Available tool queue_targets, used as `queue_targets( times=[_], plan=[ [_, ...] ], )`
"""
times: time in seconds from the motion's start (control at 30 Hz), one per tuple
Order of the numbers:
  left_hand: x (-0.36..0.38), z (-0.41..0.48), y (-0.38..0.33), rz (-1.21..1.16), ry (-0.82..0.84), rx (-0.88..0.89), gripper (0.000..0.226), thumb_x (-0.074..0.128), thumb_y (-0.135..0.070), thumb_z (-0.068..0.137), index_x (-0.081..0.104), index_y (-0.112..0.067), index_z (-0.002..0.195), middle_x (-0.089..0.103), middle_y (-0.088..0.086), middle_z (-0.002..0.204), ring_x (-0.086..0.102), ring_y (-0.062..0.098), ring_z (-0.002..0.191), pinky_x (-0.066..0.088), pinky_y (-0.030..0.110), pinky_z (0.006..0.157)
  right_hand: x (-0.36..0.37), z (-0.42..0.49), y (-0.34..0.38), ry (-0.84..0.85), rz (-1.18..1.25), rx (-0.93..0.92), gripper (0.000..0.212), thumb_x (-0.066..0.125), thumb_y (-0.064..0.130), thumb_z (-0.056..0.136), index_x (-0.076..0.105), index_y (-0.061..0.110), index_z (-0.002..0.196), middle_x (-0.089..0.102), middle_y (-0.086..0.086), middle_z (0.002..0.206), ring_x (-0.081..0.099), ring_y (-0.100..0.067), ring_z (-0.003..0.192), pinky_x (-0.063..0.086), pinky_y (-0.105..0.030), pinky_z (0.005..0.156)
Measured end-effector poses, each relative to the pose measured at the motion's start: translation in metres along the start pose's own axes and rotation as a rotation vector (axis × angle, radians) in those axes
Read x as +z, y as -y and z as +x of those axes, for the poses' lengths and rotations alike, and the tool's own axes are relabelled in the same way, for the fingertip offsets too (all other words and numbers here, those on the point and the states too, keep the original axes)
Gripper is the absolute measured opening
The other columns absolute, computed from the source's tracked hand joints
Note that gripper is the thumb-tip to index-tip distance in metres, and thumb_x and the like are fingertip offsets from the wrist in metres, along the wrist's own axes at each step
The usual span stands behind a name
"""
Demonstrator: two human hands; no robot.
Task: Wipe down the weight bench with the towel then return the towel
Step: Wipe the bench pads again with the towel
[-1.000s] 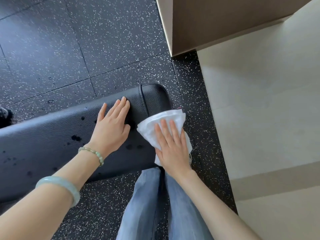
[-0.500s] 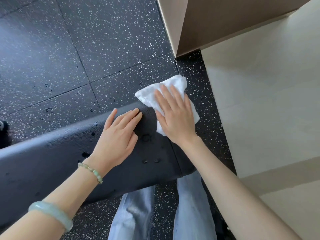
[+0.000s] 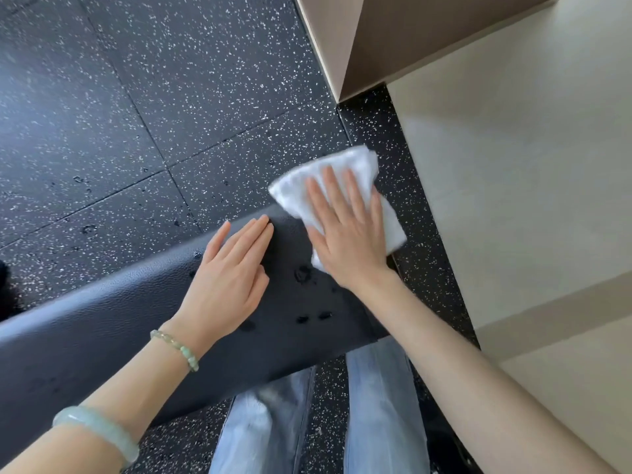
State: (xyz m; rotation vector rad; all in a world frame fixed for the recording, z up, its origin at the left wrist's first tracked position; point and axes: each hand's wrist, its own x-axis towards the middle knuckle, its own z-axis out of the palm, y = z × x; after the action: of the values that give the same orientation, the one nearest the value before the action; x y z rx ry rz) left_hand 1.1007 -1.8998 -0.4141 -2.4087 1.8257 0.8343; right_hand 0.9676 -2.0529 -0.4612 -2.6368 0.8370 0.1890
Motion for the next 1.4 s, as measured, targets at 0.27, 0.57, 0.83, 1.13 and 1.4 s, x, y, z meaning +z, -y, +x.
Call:
queue_targets(
  times=[0.27, 0.57, 0.83, 1.13, 1.4],
  plan=[
    [-0.001, -0.007, 0.008, -0.010, 0.011, -0.008, 0.055, 0.031, -0.021, 0.090, 0.045, 0.002, 0.138, 0.041, 0.013, 0.147, 0.040, 0.024, 0.133, 0.013, 0.044, 0.118, 0.011, -0.052, 0.002, -0.023, -0.104, -0.054, 0.061, 0.044, 0.032, 0.091, 0.028, 0.017, 0.148, 0.021, -0.007, 0.156, 0.019, -0.031, 0.143, 0.013, -0.054, 0.113],
    [0.001, -0.014, 0.017, -0.026, 0.002, 0.004, 0.055, 0.030, -0.021, 0.091, 0.044, 0.001, 0.139, 0.040, 0.012, 0.148, 0.039, 0.024, 0.135, 0.014, 0.046, 0.117, 0.005, -0.058, -0.001, 0.033, -0.172, -0.204, 0.060, 0.046, 0.041, 0.089, 0.032, 0.030, 0.146, 0.028, 0.000, 0.154, 0.024, -0.027, 0.140, 0.017, -0.054, 0.105],
    [0.000, -0.019, 0.019, -0.046, -0.010, -0.032, 0.054, 0.031, -0.022, 0.091, 0.045, 0.002, 0.138, 0.043, 0.013, 0.146, 0.040, 0.026, 0.132, 0.012, 0.044, 0.118, 0.014, -0.029, 0.022, -0.006, -0.121, -0.122, 0.058, 0.041, 0.038, 0.094, 0.028, 0.022, 0.148, 0.022, -0.006, 0.156, 0.014, -0.031, 0.143, 0.007, -0.059, 0.114],
    [0.005, -0.021, 0.008, -0.028, -0.026, -0.004, 0.054, 0.034, -0.021, 0.090, 0.047, 0.003, 0.136, 0.042, 0.015, 0.146, 0.036, 0.025, 0.133, 0.013, 0.044, 0.117, 0.016, -0.115, 0.013, 0.129, -0.203, -0.126, 0.068, 0.041, 0.040, 0.085, 0.023, 0.022, 0.149, 0.013, -0.003, 0.157, 0.007, -0.029, 0.144, 0.003, -0.050, 0.115],
    [0.012, -0.025, 0.004, 0.030, -0.044, -0.025, 0.055, 0.032, -0.022, 0.091, 0.042, 0.003, 0.140, 0.039, 0.015, 0.149, 0.035, 0.027, 0.136, 0.014, 0.044, 0.116, 0.012, 0.009, 0.033, 0.006, -0.157, -0.068, 0.056, 0.034, 0.039, 0.094, 0.036, 0.016, 0.145, 0.033, -0.007, 0.152, 0.027, -0.031, 0.140, 0.011, -0.051, 0.113]
  ],
)
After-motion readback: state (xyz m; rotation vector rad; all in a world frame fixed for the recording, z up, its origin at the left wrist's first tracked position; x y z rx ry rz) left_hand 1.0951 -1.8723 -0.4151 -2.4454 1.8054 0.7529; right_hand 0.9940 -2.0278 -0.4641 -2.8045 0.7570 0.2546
